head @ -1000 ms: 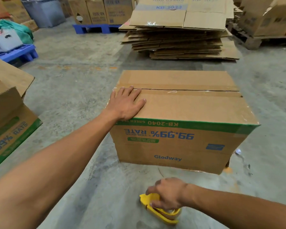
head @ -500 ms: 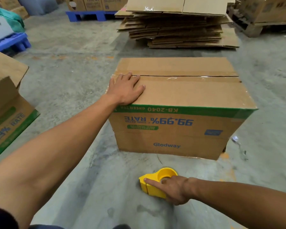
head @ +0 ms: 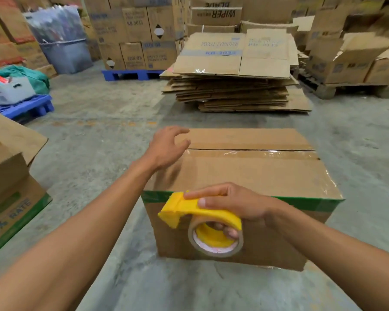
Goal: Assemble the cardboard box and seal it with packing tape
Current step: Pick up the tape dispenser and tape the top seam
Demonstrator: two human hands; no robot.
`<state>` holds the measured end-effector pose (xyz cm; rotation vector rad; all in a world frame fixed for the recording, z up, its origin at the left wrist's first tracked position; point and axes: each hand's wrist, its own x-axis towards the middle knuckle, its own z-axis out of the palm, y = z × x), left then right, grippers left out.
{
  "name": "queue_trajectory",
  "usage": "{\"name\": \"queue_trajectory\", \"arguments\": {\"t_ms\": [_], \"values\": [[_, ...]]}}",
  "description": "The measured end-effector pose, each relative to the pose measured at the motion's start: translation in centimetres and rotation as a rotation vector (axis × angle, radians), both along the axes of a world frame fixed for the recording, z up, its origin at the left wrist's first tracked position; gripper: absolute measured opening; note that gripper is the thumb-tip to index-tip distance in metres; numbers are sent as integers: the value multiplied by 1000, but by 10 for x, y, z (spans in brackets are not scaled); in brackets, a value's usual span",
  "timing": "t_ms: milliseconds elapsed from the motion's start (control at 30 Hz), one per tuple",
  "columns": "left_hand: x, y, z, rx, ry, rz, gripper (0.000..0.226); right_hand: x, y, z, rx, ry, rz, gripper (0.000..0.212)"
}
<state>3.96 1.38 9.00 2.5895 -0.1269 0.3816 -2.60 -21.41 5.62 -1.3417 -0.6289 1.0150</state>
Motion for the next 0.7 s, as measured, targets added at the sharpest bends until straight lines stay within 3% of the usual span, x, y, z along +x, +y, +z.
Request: {"name": "queue_trajectory", "arguments": {"t_ms": [100,200,267,333,533,700], "values": [[-8,-15,40,-408,14,34,22,31,-28,49,162,-21,-100,44],[-24,-33,73,-749,443,-46,42,49,-60,72,298,8,-212,52],[-32,-46,84,-811,681,-162,58,55,-79,76,369,26,-277,55],[-38,-62,87,-823,787,-259,64,59,-94,74,426,47,-307,57],[-44,-103,88,-969,875,-319,59,69,-124,59,686,250,-61,38],[-48,-121,90,-1135,942,-328,59,72,-134,56,652,160,13,53]]}}
